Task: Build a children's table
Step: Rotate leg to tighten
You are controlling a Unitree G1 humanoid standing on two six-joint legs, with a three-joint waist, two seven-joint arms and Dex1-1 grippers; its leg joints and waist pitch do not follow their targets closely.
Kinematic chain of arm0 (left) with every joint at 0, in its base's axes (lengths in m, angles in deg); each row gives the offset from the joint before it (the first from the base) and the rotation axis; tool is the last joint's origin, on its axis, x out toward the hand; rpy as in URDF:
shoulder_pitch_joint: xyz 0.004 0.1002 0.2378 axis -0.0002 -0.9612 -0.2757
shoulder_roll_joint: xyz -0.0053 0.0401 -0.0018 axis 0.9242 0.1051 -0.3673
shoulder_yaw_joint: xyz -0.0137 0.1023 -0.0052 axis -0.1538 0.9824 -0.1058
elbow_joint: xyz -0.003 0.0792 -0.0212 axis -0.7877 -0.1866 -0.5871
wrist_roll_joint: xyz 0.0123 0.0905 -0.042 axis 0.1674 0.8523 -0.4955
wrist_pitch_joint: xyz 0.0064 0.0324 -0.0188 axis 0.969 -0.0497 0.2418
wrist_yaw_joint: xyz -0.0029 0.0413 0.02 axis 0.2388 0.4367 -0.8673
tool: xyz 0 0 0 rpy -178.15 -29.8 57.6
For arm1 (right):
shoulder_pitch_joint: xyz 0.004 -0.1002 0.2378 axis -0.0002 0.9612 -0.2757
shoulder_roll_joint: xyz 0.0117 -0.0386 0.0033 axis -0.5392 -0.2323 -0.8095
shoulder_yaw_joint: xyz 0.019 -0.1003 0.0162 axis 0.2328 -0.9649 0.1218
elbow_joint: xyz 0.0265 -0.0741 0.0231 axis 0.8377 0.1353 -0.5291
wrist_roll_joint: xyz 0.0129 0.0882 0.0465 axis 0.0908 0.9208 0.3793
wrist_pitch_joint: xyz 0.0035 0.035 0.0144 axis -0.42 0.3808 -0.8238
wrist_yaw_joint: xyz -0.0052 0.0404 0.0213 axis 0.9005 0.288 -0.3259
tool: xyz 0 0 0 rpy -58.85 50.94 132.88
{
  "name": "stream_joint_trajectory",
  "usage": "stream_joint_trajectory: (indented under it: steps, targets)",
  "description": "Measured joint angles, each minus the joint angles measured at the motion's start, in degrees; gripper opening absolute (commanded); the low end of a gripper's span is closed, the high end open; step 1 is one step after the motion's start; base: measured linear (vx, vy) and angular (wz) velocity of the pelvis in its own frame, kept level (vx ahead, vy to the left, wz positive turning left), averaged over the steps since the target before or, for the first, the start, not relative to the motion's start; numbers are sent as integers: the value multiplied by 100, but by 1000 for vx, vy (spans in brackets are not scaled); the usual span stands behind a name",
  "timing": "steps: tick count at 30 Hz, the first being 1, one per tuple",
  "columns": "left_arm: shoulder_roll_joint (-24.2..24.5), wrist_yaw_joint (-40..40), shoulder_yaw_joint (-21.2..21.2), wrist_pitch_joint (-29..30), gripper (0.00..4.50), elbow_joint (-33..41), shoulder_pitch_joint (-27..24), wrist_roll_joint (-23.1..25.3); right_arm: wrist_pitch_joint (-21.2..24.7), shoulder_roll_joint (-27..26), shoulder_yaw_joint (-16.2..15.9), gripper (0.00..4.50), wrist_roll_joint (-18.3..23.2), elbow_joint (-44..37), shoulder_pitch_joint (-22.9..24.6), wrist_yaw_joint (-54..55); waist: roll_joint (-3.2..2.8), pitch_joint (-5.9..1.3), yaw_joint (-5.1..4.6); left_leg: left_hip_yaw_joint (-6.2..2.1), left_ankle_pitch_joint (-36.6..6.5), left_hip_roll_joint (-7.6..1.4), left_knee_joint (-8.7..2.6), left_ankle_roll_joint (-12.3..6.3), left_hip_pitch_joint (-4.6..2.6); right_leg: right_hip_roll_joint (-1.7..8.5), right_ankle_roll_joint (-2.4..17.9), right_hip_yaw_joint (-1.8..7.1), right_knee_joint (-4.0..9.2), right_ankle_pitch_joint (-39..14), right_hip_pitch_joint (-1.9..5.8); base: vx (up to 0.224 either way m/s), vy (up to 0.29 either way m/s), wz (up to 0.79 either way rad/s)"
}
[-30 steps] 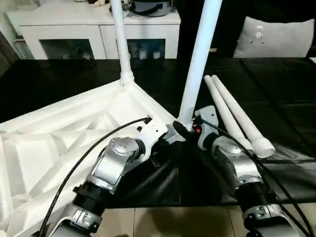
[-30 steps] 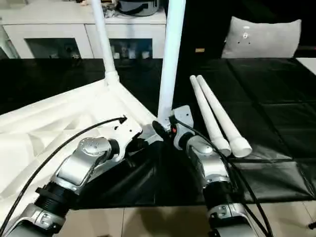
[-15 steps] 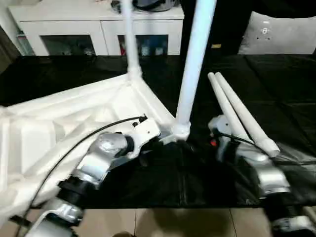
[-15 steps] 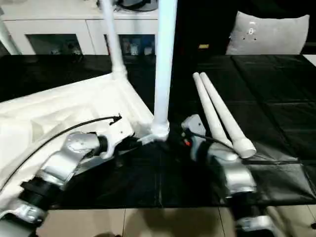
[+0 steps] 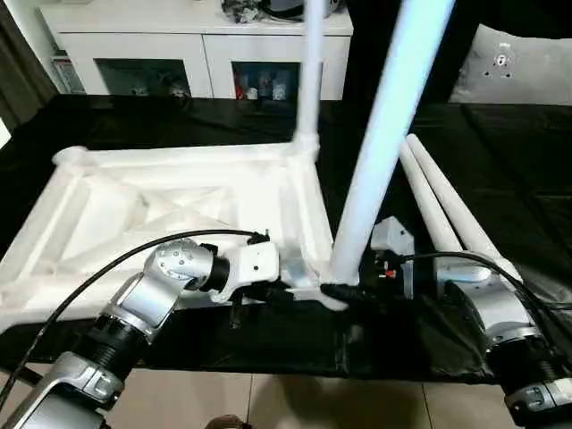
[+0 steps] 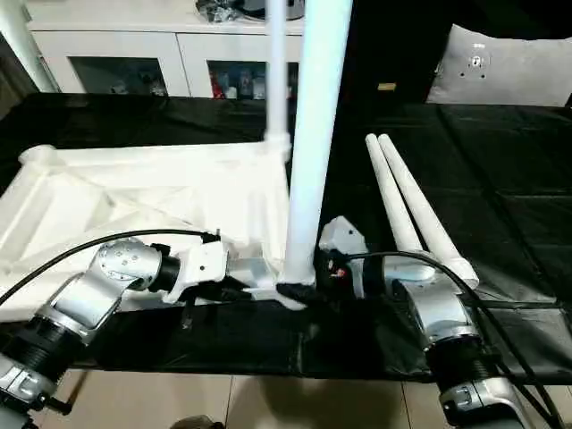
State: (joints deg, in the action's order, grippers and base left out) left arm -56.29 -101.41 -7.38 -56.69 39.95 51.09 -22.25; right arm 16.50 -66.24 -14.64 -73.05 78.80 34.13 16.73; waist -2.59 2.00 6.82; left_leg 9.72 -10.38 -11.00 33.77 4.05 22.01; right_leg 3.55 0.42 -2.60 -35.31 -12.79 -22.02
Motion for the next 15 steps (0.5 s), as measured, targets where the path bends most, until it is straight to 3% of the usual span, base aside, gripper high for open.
stream_joint_trajectory:
  steps: [4,11,15]
  targets:
    - [1,-103,26,-124,0,-94,49,-9,71,-1,-40,366,12,15,0,-154,0,0,0,0,1,0,5,-1,1,1,0,0,-3,0,0,0,0,0]
    - [1,-147,19,-144,0,-144,61,-64,169,1,-85,328,49,9,4,-286,0,0,0,0,5,-1,5,-8,1,0,0,-1,-4,0,0,0,0,0]
    - [-29,-173,-64,109,0,-91,20,-202,499,-1,-59,292,189,-88,69,-302,1,-1,4,0,15,0,7,-26,0,1,0,0,-5,0,1,0,0,0]
